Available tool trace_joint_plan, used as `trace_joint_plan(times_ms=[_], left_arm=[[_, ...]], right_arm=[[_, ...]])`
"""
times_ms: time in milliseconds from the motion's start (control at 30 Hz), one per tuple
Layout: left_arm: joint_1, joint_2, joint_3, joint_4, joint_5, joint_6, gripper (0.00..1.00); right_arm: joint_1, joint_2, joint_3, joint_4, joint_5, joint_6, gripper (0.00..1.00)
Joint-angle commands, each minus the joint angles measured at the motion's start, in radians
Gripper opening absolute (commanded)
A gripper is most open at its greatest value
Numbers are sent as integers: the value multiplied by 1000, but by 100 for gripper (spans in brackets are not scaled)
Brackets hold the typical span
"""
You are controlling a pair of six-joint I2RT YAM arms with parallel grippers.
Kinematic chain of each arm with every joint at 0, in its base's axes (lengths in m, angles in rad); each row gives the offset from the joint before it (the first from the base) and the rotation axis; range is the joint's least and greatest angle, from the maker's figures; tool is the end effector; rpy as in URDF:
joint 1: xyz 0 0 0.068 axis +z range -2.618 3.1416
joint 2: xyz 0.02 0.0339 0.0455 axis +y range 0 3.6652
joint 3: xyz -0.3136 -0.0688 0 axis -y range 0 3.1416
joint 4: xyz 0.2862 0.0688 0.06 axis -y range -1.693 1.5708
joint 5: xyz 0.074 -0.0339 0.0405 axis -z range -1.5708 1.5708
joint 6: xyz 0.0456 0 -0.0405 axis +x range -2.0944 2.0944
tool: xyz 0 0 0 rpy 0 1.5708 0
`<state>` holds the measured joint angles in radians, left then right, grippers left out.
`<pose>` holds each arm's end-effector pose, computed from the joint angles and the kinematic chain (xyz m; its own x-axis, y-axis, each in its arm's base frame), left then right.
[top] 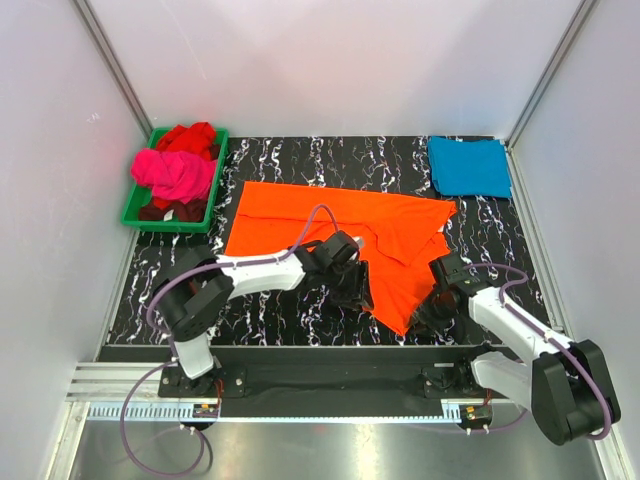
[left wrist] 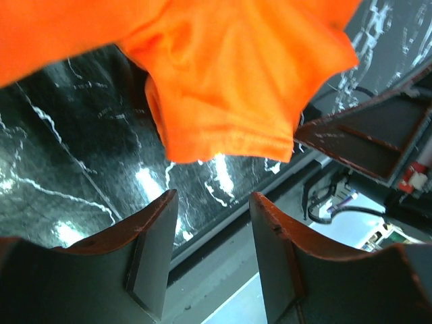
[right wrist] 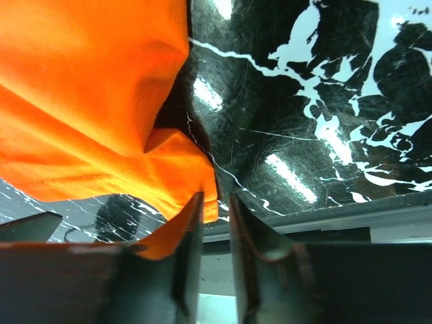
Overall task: Fold and stack the t-shirts
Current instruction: Fold the tshirt
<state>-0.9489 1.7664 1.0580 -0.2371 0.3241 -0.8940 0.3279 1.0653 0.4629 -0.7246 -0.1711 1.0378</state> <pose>0.2247 -0.3384 0.1854 -0.9811 0.1003 -0.1653 0.1823 0.7647 -0.6180 0.1553 0.0610 0.1597 -0.7737 0.6333 0.0197 0.6103 0.7365 0.2919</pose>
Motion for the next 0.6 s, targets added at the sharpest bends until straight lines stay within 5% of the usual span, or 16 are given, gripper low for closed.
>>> trace_joint_plan(times_ms=[0,133,167,300,500,567], left_arm=[[-5,28,66,22,-33,20,52],[-7,37,77,15,-51,33,52],[-7,42,83,15,-51,35,52],[-10,61,105,5,-45,50,47],[-19,50,129,-70,-51,87,3],[-21,29,110,-79,-48,78,0]], right_arm=[[11,5,20,16,41,19,26],[11,-1,61,-4,67,31,11],[11,-1,74,-44,79,28,0],[11,-19,158,-195,182,-30,0],[14,-80,172,-276,174,-61,0],[13,-91,175,-277,145,-67,11]])
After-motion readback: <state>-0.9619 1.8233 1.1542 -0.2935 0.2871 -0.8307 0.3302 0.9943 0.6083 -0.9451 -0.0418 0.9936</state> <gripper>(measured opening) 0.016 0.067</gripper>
